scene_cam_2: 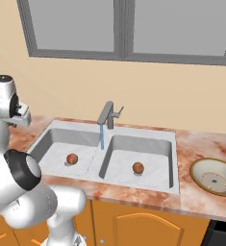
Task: Pick the onions from the sink and place them in one bowl. Place the mushroom in the other bowl. Then turn off the sink faucet.
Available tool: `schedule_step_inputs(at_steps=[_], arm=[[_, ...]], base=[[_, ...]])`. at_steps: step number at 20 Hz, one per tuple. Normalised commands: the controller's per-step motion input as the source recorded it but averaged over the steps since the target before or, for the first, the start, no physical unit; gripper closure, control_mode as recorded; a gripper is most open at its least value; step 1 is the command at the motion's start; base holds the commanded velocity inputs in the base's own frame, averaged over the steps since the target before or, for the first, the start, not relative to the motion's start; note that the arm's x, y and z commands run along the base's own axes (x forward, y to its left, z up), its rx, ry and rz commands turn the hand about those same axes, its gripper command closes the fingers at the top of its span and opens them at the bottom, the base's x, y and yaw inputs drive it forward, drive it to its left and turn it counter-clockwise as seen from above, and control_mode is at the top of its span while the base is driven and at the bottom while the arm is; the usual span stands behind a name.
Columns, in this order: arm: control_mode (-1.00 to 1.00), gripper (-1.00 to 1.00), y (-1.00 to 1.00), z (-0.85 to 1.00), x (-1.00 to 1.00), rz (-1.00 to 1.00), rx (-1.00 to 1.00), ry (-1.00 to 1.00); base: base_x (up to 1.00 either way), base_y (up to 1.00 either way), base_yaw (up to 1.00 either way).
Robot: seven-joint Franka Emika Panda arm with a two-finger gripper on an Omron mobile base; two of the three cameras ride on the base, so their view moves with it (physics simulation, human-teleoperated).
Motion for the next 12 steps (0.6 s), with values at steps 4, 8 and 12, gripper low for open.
schedule_step_inputs(at_steps=[4, 8, 12], arm=[[-1.00, 1.00, 0.92, 0.08, 0.00, 0.16, -0.07, 0.03], [-1.00, 1.00, 1.00, 0.00, 0.00, 0.16, -0.11, 0.03], [-1.00, 1.00, 0.95, 0.00, 0.00, 0.13, -0.09, 0.05]], base=[[0.00, 0.00, 0.00], [0.00, 0.00, 0.00], [0.00, 0.00, 0.00]])
